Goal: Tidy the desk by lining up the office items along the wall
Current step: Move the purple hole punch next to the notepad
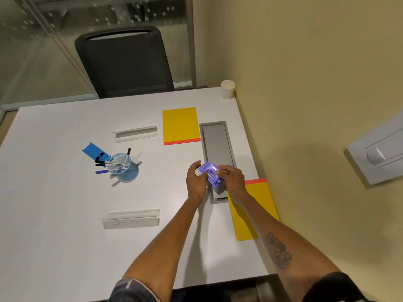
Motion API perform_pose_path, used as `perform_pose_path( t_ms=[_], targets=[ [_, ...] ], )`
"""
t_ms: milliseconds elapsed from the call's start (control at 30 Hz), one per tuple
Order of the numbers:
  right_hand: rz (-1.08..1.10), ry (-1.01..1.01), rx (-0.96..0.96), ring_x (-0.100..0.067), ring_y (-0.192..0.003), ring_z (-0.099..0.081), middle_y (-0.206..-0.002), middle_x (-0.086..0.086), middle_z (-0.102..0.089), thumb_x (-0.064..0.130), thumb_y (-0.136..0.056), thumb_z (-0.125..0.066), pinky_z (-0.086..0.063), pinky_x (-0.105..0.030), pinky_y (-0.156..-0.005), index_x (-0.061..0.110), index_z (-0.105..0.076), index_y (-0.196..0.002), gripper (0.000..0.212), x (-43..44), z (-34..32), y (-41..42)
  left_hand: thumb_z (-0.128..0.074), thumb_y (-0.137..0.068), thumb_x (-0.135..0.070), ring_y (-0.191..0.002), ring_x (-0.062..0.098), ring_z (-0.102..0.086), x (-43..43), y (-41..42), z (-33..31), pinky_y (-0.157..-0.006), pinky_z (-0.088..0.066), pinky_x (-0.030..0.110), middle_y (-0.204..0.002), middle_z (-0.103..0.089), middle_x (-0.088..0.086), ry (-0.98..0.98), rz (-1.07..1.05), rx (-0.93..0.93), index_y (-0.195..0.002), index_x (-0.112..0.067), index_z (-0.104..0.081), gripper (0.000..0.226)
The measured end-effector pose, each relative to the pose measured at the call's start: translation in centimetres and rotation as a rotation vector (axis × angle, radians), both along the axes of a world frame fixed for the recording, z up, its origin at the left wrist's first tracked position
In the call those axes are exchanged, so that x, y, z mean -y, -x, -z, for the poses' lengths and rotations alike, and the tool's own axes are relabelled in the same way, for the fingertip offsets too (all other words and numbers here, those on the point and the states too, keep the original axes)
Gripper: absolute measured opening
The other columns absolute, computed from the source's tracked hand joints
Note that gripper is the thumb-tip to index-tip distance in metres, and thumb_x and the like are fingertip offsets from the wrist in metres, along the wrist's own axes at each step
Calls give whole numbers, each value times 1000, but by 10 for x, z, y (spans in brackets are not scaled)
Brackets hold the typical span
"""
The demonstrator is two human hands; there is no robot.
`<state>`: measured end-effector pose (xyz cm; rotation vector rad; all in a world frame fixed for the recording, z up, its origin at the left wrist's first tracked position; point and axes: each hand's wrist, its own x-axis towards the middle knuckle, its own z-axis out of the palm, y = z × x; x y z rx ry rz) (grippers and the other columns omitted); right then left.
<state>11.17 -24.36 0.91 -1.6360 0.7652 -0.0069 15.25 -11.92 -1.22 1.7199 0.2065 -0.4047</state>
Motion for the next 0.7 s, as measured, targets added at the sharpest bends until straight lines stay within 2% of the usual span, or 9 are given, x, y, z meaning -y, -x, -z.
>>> perform_pose_path(
  t_ms=[33,100,200,300,467,567,700],
  targets=[
    [31,-12,-7,-27,-84,-71,-88,-4,-75,15,-82,-68,-60,-39,-78,19,-75,-94,15,7,3,0,-63,-83,-14,-117,22,-60,8,0,1,-101,-51,46,-127,-57,-6,-1,7,-25,-130,-25,-51,49],
    [89,-12,-30,-28,-83,-72,-90,-7,-75,15,-84,-67,-61,-45,-77,20,-74,-94,13,21,8,0,-64,-85,-18,-113,25,-62,24,2,0,-98,-53,46,-128,-57,-5,4,1,-93,-131,-25,-49,49],
    [148,5,-77,-29,-82,-73,-95,-11,-74,16,-88,-65,-61,-47,-74,17,-71,-95,9,40,13,2,-62,-88,-14,-101,28,-68,48,8,-6,-88,-58,40,-114,-68,3,48,-7,-165,-111,-18,-62,24],
    [175,2,-99,-30,-83,-72,-99,-16,-74,15,-90,-63,-61,-48,-76,13,-70,-98,10,59,21,5,-59,-90,-11,-95,29,-71,65,12,-9,-84,-60,39,-103,-73,10,144,10,-224,-103,-10,-71,17],
    [270,-4,-118,-35,-85,-71,-94,-15,-74,11,-89,-62,-60,-49,-78,11,-71,-93,10,84,30,8,-55,-96,-12,-87,24,-70,93,14,-2,-86,-59,41,-95,-75,5,209,72,-226,-90,-23,-73,22],
    [327,-16,-131,-35,-84,-71,-94,-15,-73,10,-89,-62,-60,-50,-77,9,-71,-95,10,94,34,7,-52,-98,-12,-87,24,-71,103,15,2,-88,-59,40,-97,-75,5,223,130,-255,-102,-18,-73,22],
    [342,-11,-143,-36,-87,-71,-94,-15,-73,7,-89,-61,-60,-48,-79,13,-69,-89,10,101,43,4,-49,-99,-8,-96,26,-70,111,10,9,-81,-59,30,-116,-70,13,238,222,-267,-125,-8,-62,29]
  ],
)
